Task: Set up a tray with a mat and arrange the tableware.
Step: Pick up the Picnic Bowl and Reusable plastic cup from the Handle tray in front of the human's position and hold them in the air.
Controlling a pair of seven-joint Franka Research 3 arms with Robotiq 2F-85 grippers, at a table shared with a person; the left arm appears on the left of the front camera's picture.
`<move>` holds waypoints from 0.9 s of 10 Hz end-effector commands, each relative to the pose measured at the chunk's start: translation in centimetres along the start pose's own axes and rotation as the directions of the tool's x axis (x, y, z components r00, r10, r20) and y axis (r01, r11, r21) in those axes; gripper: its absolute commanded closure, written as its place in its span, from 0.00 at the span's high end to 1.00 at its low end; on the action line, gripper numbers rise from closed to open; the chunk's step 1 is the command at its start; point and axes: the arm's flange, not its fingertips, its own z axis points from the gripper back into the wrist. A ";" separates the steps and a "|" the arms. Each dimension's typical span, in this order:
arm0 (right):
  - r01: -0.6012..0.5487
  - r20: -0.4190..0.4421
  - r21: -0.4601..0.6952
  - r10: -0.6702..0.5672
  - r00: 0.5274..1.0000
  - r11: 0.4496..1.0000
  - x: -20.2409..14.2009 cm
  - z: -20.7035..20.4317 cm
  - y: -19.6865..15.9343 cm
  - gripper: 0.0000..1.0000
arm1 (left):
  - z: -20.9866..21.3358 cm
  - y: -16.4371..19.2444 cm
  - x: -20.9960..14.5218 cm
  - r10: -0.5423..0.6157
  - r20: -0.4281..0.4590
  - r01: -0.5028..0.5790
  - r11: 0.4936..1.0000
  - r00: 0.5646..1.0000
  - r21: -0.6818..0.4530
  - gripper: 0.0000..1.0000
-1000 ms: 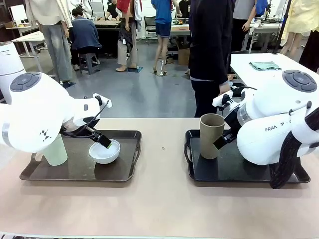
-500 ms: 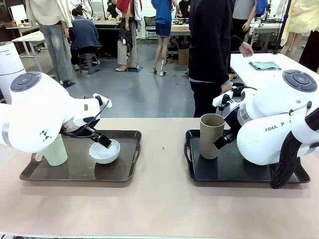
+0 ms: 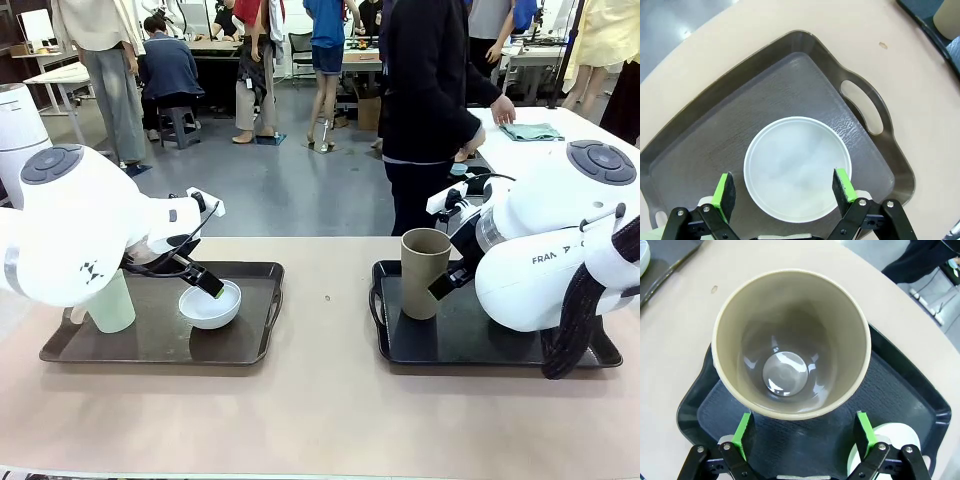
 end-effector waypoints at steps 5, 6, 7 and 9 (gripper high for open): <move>0.228 -0.270 -0.005 -0.221 0.937 0.974 -5.8 10.8 4.8 1.00 | 9.1 -3.9 -7.6 -0.049 -0.025 0.049 0.999 0.998 -0.004 1.00; 0.275 -0.353 0.009 -0.255 0.900 0.961 -9.5 13.7 4.4 1.00 | 12.2 -4.3 -10.5 0.018 -0.101 -0.023 0.999 0.995 -0.049 1.00; 0.344 -0.420 -0.022 -0.321 0.849 0.939 -13.6 15.5 4.1 1.00 | 14.2 -4.6 -13.7 0.074 -0.196 -0.097 0.990 0.978 -0.107 1.00; 0.397 -0.428 -0.150 -0.422 0.799 0.905 -19.0 15.3 2.1 1.00 | 14.7 -4.6 -19.0 0.178 -0.345 -0.225 0.969 0.921 -0.101 1.00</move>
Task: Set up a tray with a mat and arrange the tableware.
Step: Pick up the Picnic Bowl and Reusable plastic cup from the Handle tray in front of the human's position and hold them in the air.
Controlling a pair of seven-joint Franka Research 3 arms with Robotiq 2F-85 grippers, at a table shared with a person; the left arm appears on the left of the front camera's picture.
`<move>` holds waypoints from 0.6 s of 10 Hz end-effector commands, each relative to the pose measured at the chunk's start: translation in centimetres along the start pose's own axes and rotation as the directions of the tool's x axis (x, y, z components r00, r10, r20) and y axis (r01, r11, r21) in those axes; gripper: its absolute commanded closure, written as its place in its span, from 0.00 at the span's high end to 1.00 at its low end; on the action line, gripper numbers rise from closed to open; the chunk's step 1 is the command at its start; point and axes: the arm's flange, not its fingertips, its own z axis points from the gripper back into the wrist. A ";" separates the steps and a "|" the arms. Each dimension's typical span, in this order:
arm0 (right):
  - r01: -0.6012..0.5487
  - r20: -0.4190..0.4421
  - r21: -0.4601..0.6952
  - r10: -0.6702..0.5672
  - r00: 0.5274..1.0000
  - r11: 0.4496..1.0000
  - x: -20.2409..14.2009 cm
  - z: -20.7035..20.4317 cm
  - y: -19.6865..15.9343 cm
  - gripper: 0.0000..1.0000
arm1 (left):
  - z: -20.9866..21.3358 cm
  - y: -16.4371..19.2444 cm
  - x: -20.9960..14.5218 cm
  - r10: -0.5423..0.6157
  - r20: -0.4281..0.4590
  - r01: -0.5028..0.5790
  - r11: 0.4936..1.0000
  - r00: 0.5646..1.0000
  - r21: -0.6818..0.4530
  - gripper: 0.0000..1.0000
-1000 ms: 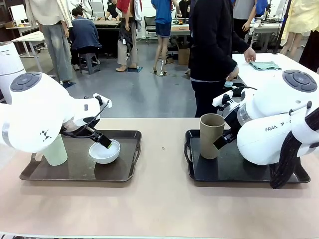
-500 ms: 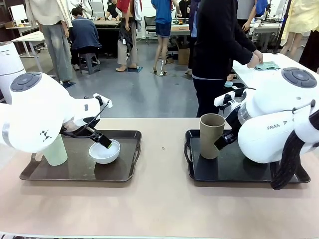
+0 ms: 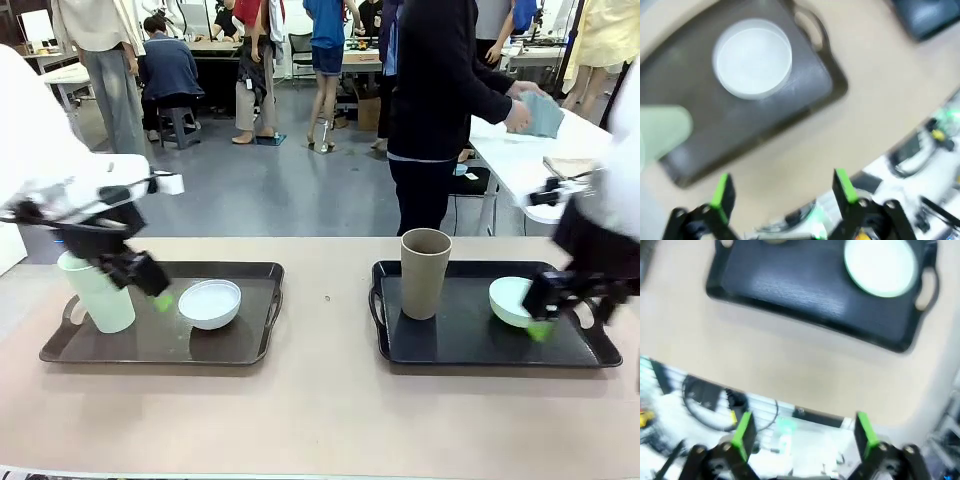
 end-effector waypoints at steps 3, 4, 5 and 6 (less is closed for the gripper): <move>0.002 0.006 -0.005 -0.002 1.000 1.000 -0.6 0.6 -0.4 1.00 | 0.9 -0.1 -0.7 0.002 0.001 -0.002 1.000 1.000 0.003 1.00; -0.127 -0.114 0.222 0.155 0.981 0.967 1.9 -0.7 0.5 1.00 | -0.8 0.6 1.6 0.020 0.035 -0.012 0.980 0.999 -0.199 1.00; -0.116 -0.121 0.409 0.180 0.976 0.905 3.1 0.8 -1.9 1.00 | 0.2 3.5 2.1 0.059 0.076 -0.028 0.930 0.995 -0.365 1.00; -0.037 -0.121 0.643 0.149 0.981 0.765 2.4 2.1 -7.8 1.00 | 0.5 7.3 -0.9 0.144 0.169 -0.027 0.831 0.975 -0.556 1.00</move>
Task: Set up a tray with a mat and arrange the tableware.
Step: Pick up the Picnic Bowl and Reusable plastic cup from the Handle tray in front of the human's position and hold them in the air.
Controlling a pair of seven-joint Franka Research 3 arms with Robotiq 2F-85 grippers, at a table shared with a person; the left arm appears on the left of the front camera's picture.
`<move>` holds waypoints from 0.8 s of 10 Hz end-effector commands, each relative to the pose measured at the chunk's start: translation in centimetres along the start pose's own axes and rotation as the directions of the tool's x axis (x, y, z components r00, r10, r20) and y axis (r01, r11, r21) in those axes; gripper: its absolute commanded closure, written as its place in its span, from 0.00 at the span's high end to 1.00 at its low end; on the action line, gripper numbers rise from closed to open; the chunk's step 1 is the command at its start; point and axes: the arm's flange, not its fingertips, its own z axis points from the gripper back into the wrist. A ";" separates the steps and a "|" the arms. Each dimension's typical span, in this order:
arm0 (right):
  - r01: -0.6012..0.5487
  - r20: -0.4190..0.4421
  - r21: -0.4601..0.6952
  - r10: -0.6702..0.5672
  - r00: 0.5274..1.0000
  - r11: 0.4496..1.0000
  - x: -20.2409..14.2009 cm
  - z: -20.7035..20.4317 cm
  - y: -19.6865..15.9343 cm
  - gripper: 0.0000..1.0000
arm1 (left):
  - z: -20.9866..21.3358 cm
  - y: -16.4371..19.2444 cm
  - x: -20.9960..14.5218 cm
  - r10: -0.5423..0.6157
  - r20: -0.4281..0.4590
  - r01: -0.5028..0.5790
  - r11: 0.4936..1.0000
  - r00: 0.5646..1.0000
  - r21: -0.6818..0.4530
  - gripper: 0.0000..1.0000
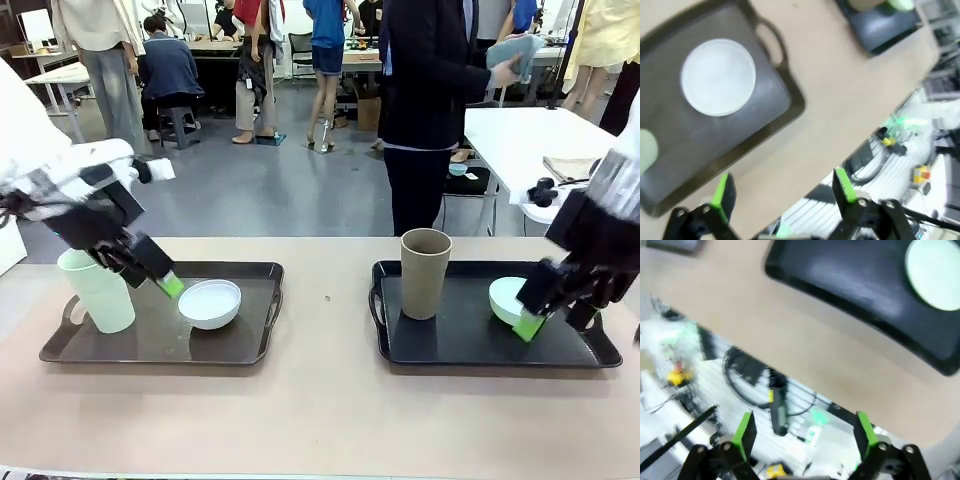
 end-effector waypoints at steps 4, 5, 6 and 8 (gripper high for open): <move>0.100 -0.026 0.901 -0.178 0.984 0.422 -5.1 5.3 -18.9 1.00 | -1.2 11.0 -4.6 0.141 0.286 0.143 0.613 0.948 -0.777 1.00; 0.123 -0.050 0.953 -0.255 0.966 0.278 -5.7 3.5 -20.5 1.00 | -2.4 10.5 -5.2 0.217 0.328 0.165 0.545 0.919 -0.822 1.00; 0.135 -0.066 0.973 -0.332 0.941 0.187 -6.0 2.4 -21.5 1.00 | -2.2 10.6 -6.1 0.298 0.376 0.179 0.524 0.877 -0.833 1.00; 0.302 -0.145 0.888 -0.412 0.899 0.346 -4.7 1.5 -21.1 1.00 | -1.7 8.0 -5.9 0.336 0.422 0.171 0.576 0.842 -0.799 1.00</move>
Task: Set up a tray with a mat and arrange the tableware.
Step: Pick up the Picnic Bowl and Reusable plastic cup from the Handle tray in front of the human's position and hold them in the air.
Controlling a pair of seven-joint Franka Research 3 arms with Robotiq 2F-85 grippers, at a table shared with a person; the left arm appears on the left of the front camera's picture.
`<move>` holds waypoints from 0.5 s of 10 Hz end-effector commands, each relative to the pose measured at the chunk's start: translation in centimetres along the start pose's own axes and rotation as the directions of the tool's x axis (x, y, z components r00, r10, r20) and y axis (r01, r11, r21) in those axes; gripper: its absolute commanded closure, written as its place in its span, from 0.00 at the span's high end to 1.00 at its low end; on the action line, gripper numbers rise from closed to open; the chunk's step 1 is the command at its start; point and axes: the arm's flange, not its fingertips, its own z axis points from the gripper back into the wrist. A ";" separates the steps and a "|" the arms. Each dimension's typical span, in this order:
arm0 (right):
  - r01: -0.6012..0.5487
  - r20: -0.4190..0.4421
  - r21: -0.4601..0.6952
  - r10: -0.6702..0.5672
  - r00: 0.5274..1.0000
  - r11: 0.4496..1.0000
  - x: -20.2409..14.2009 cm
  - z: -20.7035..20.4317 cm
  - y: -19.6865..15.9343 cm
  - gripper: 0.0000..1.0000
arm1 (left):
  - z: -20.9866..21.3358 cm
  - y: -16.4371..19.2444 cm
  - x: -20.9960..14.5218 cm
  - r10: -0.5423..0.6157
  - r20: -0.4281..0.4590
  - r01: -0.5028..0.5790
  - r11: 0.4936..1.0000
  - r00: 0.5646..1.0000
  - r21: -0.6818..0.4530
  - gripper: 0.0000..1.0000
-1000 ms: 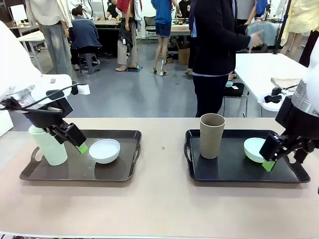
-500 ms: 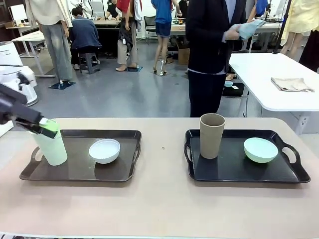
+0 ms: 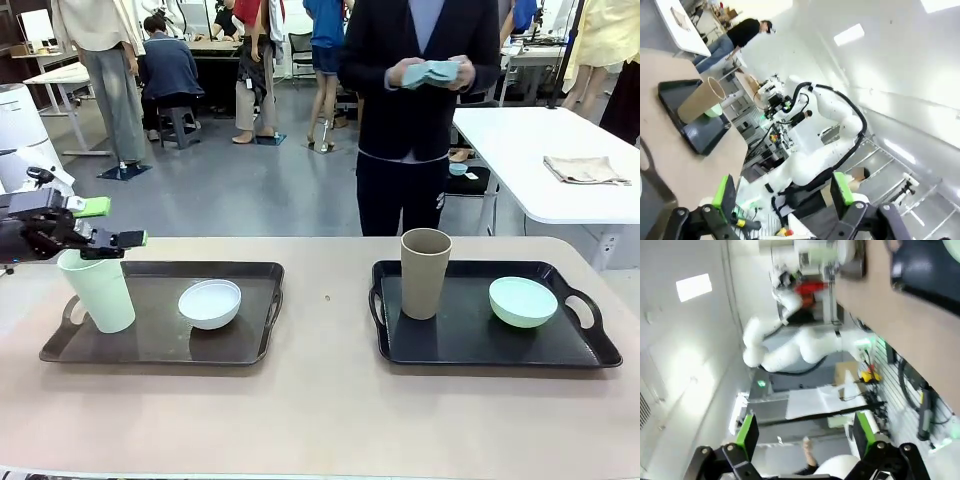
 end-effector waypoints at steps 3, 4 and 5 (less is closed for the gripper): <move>-0.094 -0.062 -0.051 0.091 0.994 0.994 -1.4 -0.1 1.2 1.00 | 0.4 -0.6 -0.4 -0.019 -0.049 0.020 1.000 0.999 0.015 1.00; -0.094 -0.062 -0.051 0.091 0.994 0.994 -1.4 -0.1 1.2 1.00 | 0.4 -0.6 -0.4 -0.019 -0.049 0.020 1.000 0.999 0.015 1.00; -0.094 -0.062 -0.051 0.091 0.994 0.994 -1.4 -0.1 1.2 1.00 | 0.4 -0.6 -0.4 -0.019 -0.049 0.020 1.000 0.999 0.015 1.00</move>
